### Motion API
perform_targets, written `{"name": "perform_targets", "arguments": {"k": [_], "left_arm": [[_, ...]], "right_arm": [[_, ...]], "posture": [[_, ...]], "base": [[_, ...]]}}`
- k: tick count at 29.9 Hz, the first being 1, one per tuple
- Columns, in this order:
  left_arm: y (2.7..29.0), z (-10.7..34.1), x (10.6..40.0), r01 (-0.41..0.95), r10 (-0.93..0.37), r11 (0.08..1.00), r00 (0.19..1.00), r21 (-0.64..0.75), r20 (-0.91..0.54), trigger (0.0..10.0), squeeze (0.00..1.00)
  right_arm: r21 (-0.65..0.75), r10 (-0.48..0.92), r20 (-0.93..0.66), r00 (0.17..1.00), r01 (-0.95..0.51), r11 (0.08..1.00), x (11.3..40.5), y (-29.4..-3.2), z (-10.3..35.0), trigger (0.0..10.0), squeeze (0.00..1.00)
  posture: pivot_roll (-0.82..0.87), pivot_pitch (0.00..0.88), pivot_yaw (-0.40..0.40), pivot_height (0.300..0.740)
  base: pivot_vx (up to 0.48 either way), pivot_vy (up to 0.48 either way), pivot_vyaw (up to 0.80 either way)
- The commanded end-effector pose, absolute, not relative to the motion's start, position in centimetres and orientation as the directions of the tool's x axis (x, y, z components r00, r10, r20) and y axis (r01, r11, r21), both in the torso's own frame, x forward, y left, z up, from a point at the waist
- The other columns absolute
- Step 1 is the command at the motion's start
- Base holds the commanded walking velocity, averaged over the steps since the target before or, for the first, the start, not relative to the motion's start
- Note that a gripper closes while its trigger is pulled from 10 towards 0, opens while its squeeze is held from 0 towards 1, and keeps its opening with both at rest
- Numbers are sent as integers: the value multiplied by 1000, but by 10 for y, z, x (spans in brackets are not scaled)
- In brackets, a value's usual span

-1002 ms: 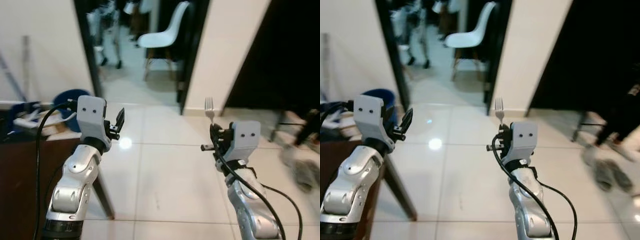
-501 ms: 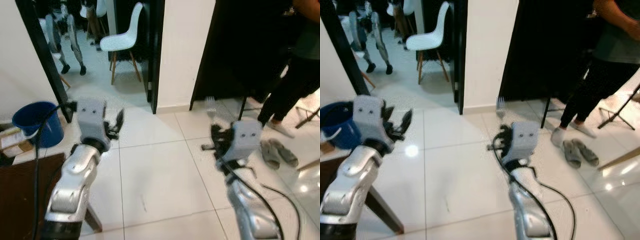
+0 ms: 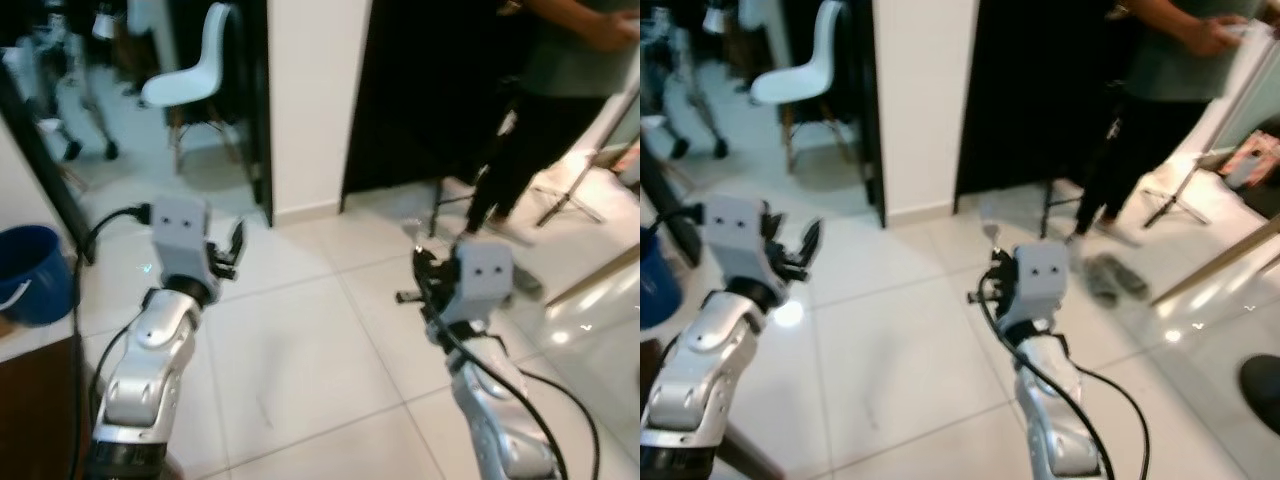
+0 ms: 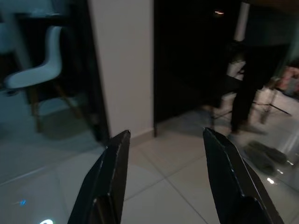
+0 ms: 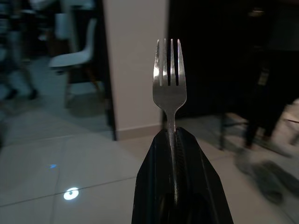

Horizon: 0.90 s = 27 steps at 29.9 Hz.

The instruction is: Setting the table

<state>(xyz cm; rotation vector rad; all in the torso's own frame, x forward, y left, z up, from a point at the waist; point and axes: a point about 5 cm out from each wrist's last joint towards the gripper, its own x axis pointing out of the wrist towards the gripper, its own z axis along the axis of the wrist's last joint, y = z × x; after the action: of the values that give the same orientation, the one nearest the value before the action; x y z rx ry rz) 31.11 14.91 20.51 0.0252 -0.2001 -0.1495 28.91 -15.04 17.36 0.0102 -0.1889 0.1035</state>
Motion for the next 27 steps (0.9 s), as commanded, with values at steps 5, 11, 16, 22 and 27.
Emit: {"name": "perform_targets", "arguments": {"k": [5,11,16,22,27], "left_arm": [[153,202,311,130,-135,991,974,39,182,10000,0],[153,200,311,128,-129,992,976,19,175,10000,0],[152,200,311,126,-128,992,978,19,166,10000,0],[152,200,311,124,-125,992,978,14,164,10000,0],[152,200,312,119,-120,993,979,12,165,10000,0]], "right_arm": [[-2,118,175,978,-119,993,288,-145,170,10000,0],[-3,126,175,976,-127,992,288,-144,170,10000,0],[-1,125,178,976,-127,992,288,-144,170,10000,0],[2,123,178,976,-125,992,288,-144,170,10000,0],[4,117,177,977,-120,993,288,-145,170,10000,0]], "posture": [[-94,0,49,740],[-94,0,49,740],[-91,0,49,740],[-92,0,50,740],[-92,0,50,740]], "base": [[0,0,0],[0,0,0],[0,0,0],[0,0,0],[0,0,0]]}}
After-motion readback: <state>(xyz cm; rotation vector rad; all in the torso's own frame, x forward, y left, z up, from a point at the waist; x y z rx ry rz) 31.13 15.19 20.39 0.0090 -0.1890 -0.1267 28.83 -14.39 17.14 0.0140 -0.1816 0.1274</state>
